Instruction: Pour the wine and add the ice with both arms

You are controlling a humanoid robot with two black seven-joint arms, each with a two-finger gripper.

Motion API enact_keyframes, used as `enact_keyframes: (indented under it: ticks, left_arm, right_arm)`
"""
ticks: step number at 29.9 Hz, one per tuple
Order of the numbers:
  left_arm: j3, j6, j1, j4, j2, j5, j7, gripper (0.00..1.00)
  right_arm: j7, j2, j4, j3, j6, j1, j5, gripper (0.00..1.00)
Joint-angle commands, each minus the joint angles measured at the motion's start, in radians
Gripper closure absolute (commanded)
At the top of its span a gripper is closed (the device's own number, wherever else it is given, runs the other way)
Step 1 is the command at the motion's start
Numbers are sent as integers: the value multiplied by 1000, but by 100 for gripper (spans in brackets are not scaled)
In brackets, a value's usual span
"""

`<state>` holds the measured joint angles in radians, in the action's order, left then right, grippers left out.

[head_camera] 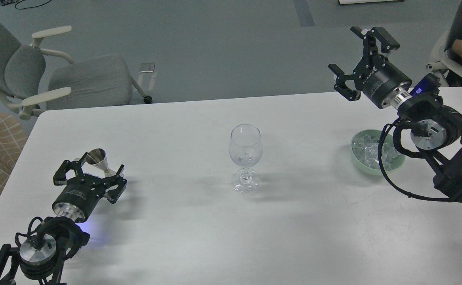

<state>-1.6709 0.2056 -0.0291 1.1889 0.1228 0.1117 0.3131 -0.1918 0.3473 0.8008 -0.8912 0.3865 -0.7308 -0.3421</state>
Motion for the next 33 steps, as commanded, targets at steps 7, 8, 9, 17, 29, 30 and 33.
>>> enact_keyframes:
  ticks: [7,8,9,17,29,30,33]
  left_arm:
    - [-59,175,-142,21,23,0,73,2]
    - [-70,186,-152,21,23,0,84,2]
    - [-91,202,-169,21,26,-1,102,2]
    - [-165,259,-201,20,100,-7,118,2]
    - [-124,255,67,35,181,8,109,2]
    - [-106,253,104,35,181,9,109,2]
    - [-60,249,194,35,179,9,115,2]
  right_arm:
    - [0,18,8,0,3,10,2,0]
    - [2,21,11,0,3,14,2,0]
    - [0,30,21,0,3,22,2,0]
    - [0,113,107,0,5,59,2,0]
    - [-1,386,310,0,-12,163,-239,0]
    - [-3,425,340,-2,-29,186,-317,0]
    - [-8,492,418,-2,-89,250,-492,0]
